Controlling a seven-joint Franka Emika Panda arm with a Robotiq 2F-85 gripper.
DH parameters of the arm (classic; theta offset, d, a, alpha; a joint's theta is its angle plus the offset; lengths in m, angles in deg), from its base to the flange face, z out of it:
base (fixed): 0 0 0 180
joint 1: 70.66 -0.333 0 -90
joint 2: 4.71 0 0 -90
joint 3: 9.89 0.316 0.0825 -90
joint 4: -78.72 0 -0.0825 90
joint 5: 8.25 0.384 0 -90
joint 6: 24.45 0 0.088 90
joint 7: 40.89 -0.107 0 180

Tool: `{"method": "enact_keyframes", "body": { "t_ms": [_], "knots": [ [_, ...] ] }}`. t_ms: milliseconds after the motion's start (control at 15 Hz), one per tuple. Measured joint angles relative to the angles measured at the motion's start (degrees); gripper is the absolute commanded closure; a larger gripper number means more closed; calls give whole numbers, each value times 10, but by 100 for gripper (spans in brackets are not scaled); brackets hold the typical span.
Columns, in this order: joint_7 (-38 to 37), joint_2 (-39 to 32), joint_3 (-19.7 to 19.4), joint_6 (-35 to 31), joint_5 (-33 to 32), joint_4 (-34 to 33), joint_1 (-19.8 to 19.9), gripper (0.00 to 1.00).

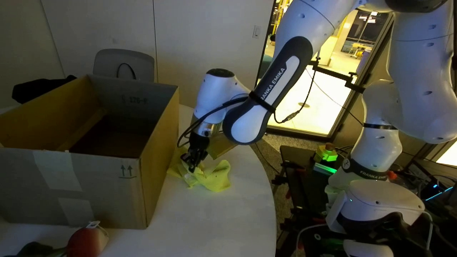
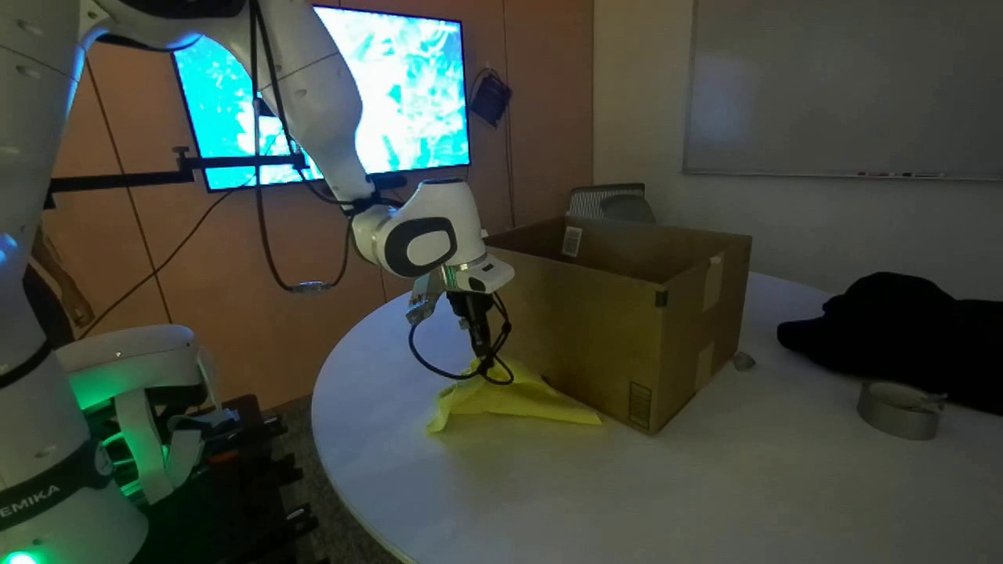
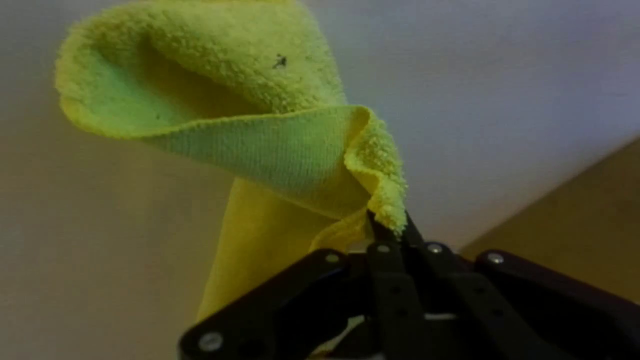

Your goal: Place the black marker on the towel, fold the towel from left to right and right to left then place it inside the brown box

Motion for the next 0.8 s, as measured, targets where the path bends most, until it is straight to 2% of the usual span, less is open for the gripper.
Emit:
{"method": "enact_keyframes", "body": {
  "t_ms": [67, 133, 267, 533, 800],
  "knots": [
    [-7, -16, -2, 1, 0, -13, -13, 94],
    [-13, -30, -5, 2, 0, -25, -26, 69],
    [-20, -56, -12, 3, 0, -46, -45, 65],
    [-21, -79, -23, 4, 0, -68, -62, 36],
    [-5, -65, -21, 12, 0, -67, -64, 5]
  ]
}}
